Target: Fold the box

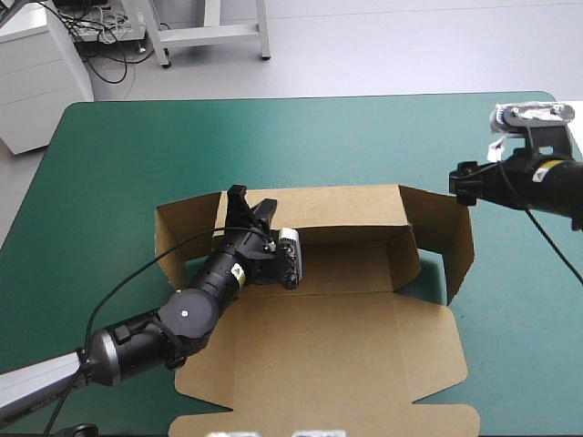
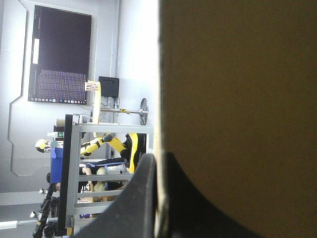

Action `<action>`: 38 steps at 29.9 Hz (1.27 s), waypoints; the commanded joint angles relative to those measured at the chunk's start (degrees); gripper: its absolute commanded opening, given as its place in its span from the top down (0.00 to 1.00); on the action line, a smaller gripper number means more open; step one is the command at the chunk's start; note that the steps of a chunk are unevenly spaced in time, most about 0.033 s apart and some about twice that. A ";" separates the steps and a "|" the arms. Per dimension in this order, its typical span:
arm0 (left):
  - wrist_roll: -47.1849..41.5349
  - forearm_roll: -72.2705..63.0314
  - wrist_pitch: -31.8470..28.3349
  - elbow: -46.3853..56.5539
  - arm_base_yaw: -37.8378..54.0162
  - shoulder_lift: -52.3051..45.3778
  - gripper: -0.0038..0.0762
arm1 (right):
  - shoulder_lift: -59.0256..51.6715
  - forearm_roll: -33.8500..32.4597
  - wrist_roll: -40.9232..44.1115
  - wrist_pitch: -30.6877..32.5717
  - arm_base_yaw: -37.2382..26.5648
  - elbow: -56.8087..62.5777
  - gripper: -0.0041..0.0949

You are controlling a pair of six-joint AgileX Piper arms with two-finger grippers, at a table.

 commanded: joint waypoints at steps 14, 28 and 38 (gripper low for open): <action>-2.97 1.87 1.26 -1.60 -0.25 -1.92 0.99 | 23.70 2.23 -0.01 7.35 -0.36 -15.21 0.09; -2.97 -0.69 2.62 -1.60 -0.25 -1.92 0.99 | 21.04 2.44 -0.64 11.84 -0.36 -12.55 0.09; -2.97 -0.69 2.68 -1.60 -0.25 -1.92 0.99 | 15.88 6.20 -6.26 11.84 -0.36 -4.74 0.09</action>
